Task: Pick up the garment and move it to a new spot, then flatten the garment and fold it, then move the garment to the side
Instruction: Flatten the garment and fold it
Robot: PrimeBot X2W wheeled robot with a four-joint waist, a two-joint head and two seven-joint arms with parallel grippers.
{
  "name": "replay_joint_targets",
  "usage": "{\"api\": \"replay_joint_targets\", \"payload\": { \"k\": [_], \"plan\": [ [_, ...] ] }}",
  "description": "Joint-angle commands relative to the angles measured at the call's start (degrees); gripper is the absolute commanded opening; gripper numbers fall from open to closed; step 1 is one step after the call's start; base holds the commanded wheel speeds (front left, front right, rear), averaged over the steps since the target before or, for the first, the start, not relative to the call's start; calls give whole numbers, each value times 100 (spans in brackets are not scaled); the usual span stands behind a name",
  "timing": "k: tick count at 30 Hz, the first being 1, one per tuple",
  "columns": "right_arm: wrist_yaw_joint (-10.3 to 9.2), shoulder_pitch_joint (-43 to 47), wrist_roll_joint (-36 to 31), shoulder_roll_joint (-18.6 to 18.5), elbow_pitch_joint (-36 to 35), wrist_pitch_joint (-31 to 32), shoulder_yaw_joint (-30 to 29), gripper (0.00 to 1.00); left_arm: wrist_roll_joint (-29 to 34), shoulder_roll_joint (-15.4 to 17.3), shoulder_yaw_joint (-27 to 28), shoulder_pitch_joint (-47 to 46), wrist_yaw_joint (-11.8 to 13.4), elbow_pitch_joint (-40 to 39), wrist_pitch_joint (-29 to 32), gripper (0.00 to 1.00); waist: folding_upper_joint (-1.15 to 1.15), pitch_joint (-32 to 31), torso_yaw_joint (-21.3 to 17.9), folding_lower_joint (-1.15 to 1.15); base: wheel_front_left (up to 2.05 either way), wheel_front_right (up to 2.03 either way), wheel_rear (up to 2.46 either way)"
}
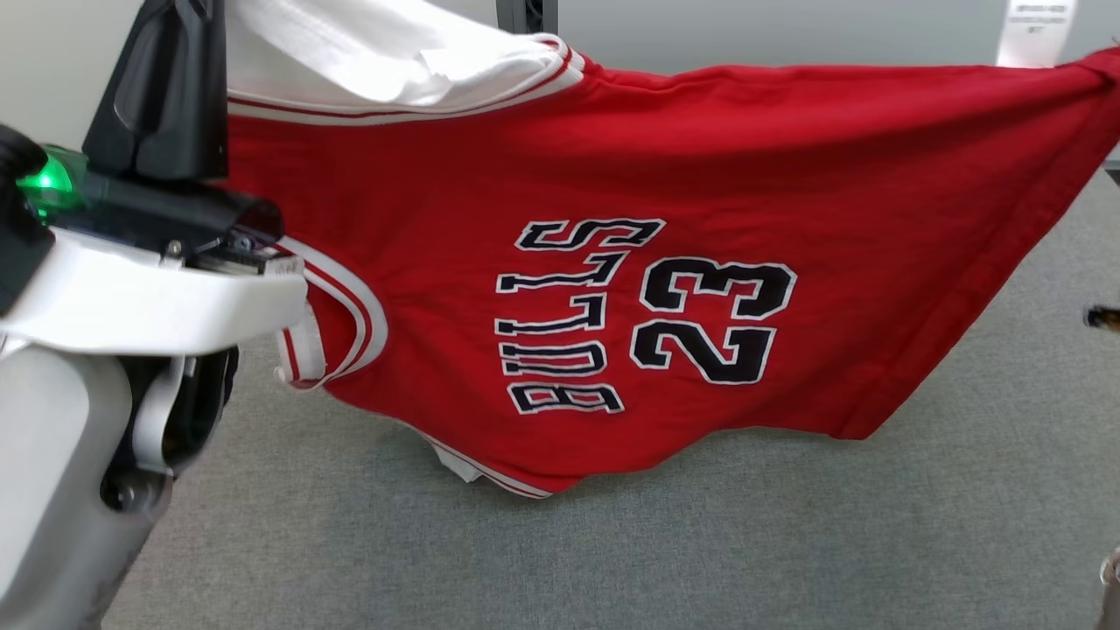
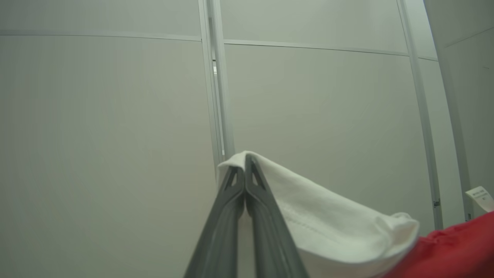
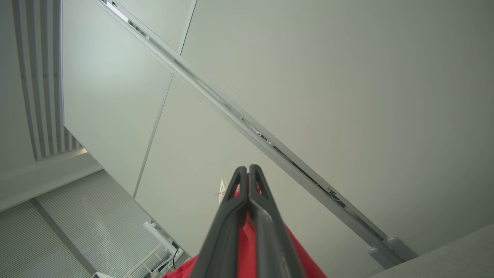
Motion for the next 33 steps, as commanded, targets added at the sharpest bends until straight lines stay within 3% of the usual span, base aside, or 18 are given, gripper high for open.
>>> {"api": "replay_joint_targets", "payload": {
  "k": [1, 8, 14, 15, 18, 26, 33],
  "plan": [
    [1, -194, -95, 1, 133, 19, 70, 0, -21, 9, -3, -207, -74, 133, 14, 0, 1, 85, -6, 0, 0, 0, 0],
    [1, -1116, -978, -173, 1193, -110, 465, 0, -154, -189, -192, -1073, -582, 1221, 190, 0, 1, 351, -65, 0, 0, 0, 0],
    [1, -2597, -2429, -620, 2748, -553, 1288, 0, -184, -622, -478, -2483, -1250, 3090, 396, 0, 1, 736, -31, 0, 0, 0, 0],
    [1, -3137, -2793, -705, 3215, -742, 1568, 0, -119, -780, -544, -3027, -1447, 3739, 356, 0, 1, 895, -15, 0, 0, 0, 0],
    [1, -3912, -3161, -702, 3970, -1142, 1835, 0, 25, -936, -621, -3762, -1711, 4734, 171, 0, 1, 1013, -45, 0, 0, 0, 0],
    [1, -5738, -3754, -484, 5608, -2513, 2288, 0, 214, -1138, -492, -5327, -1933, 6546, -476, 0, 1, 1285, -130, 0, 0, 0, 0],
    [1, -6116, -3828, -473, 6699, -2641, 2852, 0, 55, -1579, -579, -5404, -2370, 7404, -714, 0, 1, 1550, 74, 0, 0, 0, 0]
  ]
}}
